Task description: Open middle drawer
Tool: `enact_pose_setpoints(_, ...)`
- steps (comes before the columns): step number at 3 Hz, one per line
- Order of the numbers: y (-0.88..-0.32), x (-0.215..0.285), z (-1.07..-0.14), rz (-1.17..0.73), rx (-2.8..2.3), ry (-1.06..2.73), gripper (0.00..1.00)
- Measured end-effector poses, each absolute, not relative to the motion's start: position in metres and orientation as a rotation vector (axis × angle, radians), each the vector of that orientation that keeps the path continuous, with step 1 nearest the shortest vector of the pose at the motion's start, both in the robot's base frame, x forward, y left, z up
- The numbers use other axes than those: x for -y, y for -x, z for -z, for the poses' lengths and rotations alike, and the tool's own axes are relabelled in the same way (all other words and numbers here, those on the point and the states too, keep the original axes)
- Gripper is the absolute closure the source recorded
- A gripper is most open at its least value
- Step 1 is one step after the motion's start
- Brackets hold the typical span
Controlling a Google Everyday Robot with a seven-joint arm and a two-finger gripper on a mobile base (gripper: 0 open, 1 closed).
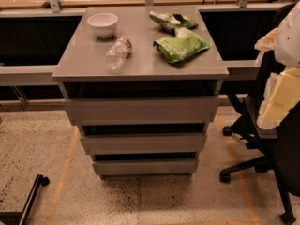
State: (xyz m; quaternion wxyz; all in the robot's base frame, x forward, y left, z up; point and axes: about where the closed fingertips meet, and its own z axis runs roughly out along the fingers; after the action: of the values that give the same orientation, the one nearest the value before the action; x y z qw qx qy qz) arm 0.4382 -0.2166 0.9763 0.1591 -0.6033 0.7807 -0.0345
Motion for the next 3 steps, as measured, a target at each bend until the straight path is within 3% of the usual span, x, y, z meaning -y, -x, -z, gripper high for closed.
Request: enact_pose_setpoints(3, -0.454, 0.201, -0.940, -0.014, -2.138, 1.661, 0.00)
